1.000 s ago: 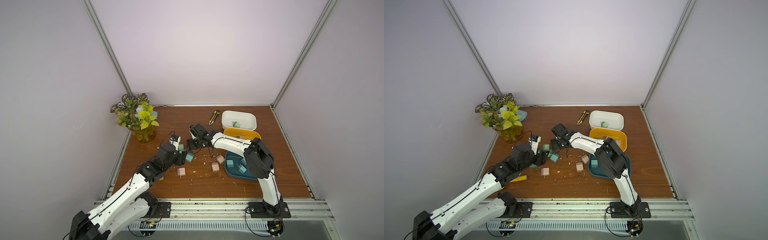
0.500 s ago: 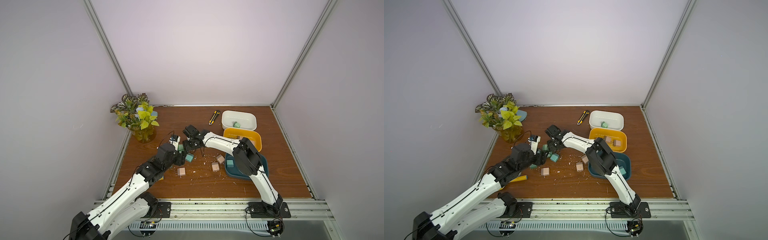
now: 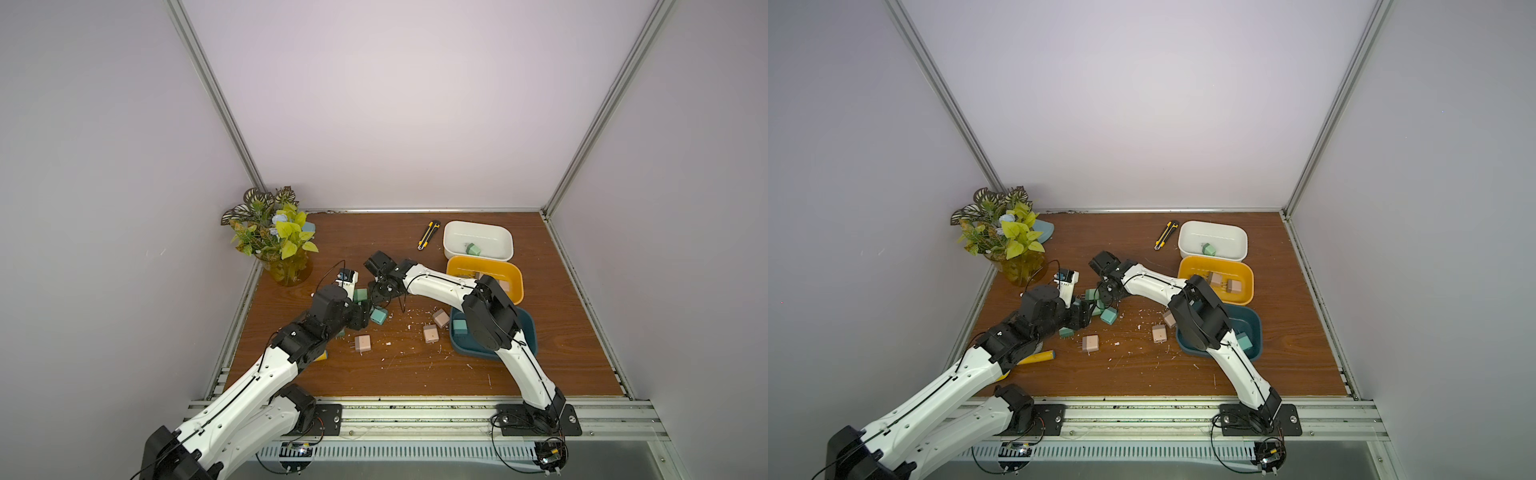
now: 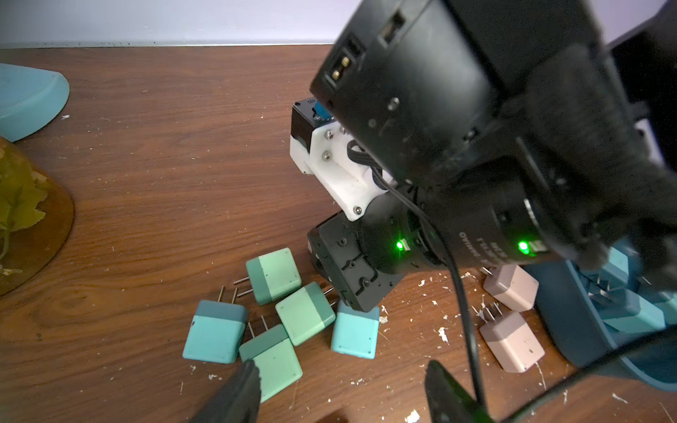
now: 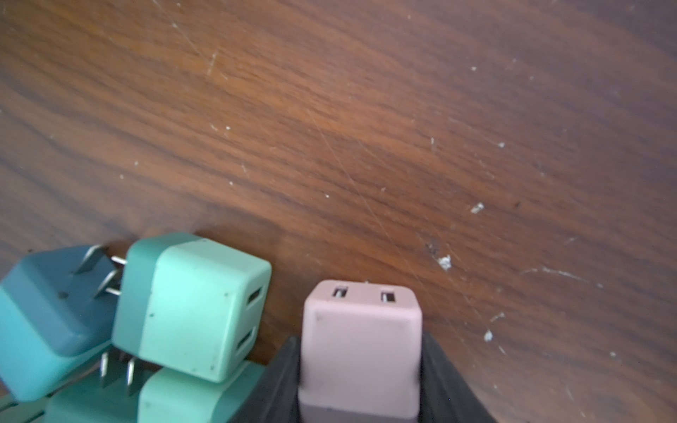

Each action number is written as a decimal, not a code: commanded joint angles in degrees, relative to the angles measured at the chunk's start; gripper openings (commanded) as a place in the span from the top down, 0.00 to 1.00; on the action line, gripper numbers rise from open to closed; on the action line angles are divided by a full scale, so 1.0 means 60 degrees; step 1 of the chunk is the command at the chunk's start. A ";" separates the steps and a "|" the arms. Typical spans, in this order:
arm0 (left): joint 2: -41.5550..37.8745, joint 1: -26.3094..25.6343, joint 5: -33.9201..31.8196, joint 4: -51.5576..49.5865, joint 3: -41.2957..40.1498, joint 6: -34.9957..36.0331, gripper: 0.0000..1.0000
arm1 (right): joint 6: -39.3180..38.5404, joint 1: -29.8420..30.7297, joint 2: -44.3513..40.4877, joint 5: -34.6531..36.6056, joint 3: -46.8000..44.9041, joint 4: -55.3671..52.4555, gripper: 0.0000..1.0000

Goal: Place the plugs by color into the storage box
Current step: Pick up the plug from the center of the board.

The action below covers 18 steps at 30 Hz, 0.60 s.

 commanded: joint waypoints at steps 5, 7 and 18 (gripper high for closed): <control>-0.0090 0.0137 0.0177 0.0186 -0.0092 0.0012 0.28 | -0.0003 0.0074 -0.0930 0.0017 -0.0246 0.0180 0.61; -0.0086 0.0144 0.0161 0.0186 -0.0105 0.0012 0.27 | 0.0044 0.0071 -0.1196 -0.0200 -0.0535 0.0483 0.61; -0.0048 0.0144 0.0244 0.0266 -0.0129 -0.0063 0.27 | 0.0134 0.0070 -0.2310 -0.0740 -0.1651 0.1302 0.62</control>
